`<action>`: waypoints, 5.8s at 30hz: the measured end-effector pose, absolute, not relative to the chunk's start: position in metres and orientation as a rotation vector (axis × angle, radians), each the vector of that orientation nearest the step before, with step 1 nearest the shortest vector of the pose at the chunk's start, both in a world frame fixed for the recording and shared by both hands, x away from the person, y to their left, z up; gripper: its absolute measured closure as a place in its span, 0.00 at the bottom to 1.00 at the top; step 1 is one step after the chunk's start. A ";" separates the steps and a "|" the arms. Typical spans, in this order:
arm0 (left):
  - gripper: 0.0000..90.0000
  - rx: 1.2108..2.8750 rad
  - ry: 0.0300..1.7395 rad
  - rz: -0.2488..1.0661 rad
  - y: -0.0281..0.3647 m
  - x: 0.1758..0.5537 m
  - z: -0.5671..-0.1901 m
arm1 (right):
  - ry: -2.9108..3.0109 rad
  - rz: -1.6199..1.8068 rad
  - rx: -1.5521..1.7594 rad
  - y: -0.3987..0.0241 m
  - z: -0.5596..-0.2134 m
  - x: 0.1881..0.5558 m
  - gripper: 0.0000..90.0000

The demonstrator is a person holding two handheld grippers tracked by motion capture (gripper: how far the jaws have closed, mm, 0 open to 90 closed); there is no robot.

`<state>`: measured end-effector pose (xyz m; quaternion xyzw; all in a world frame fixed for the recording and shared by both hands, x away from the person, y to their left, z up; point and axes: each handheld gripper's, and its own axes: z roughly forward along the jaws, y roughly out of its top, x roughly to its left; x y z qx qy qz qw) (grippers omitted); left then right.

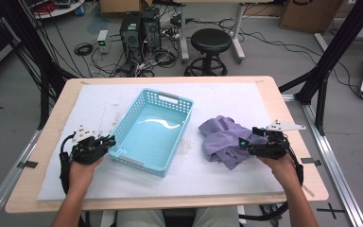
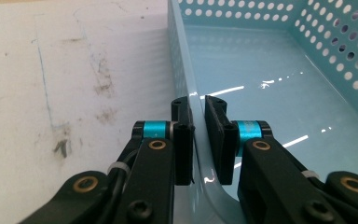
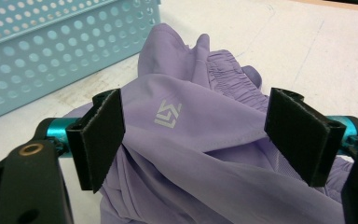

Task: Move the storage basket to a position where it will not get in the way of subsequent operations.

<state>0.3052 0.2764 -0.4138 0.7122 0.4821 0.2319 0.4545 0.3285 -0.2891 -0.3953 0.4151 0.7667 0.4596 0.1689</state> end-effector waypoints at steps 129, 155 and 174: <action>0.84 1.638 1.542 0.708 0.378 0.375 -0.402 | 2.171 1.279 1.196 -0.290 -0.397 0.327 0.23; 0.92 1.625 1.571 0.727 0.390 0.361 -0.408 | 2.179 1.282 1.182 -0.286 -0.395 0.326 0.23; 0.77 1.569 1.534 0.697 0.407 0.360 -0.406 | 2.173 1.281 1.183 -0.288 -0.394 0.326 0.23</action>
